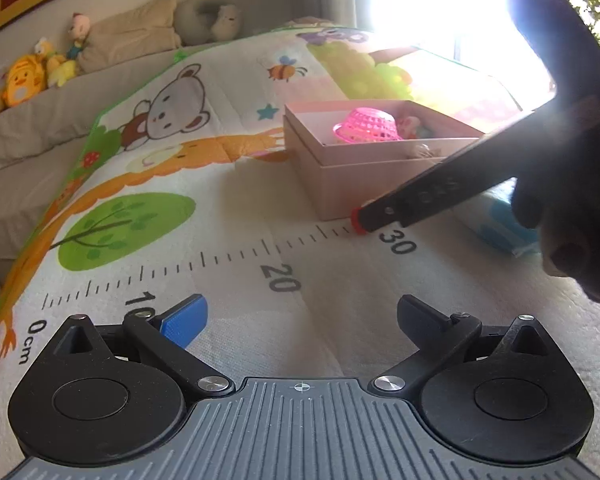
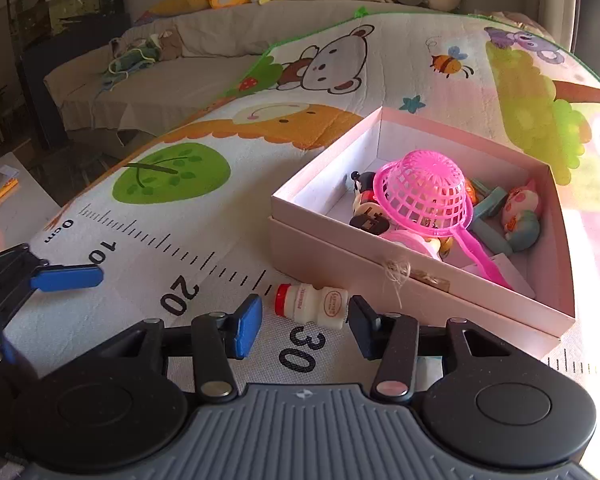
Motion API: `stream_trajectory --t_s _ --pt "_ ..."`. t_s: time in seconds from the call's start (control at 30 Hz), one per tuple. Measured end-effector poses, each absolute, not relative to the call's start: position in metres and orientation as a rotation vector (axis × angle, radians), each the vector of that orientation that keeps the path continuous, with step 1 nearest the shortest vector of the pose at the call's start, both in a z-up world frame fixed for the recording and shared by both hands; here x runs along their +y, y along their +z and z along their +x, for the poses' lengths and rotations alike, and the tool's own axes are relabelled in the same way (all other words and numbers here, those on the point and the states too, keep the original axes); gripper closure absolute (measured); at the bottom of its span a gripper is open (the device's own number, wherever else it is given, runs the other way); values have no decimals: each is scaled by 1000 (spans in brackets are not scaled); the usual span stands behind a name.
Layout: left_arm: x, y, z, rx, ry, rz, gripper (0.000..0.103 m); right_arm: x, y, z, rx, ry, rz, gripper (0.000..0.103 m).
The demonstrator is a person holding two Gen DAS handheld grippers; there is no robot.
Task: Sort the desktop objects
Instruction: 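Grasp the white yogurt bottle with the left gripper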
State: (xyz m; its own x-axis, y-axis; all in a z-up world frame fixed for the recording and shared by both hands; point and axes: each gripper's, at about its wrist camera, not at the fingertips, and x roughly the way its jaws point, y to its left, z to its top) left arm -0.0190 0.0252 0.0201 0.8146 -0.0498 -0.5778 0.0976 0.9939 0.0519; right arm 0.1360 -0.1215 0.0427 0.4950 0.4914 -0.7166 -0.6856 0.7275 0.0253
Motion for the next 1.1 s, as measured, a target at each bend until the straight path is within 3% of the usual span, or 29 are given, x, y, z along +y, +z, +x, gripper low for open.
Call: stream_trajectory --t_s 0.1,0.33,0.4,0.57,0.73,1.1 --pt "23 20 -23 607 -88 92 0 -114 36 142 795 708 -274 60" --pt "20 19 -24 619 -113 94 0 -127 42 108 877 889 -200 59" --pt "17 18 -26 624 -133 96 0 -138 48 96 866 917 -184 56" --pt "9 17 -24 650 -162 92 0 -172 64 69 665 754 -259 31" --pt "-5 16 -17 662 -164 129 0 -214 70 69 568 579 -206 16" --pt "-23 15 -1 647 -76 287 0 -260 34 89 633 424 -31 10"
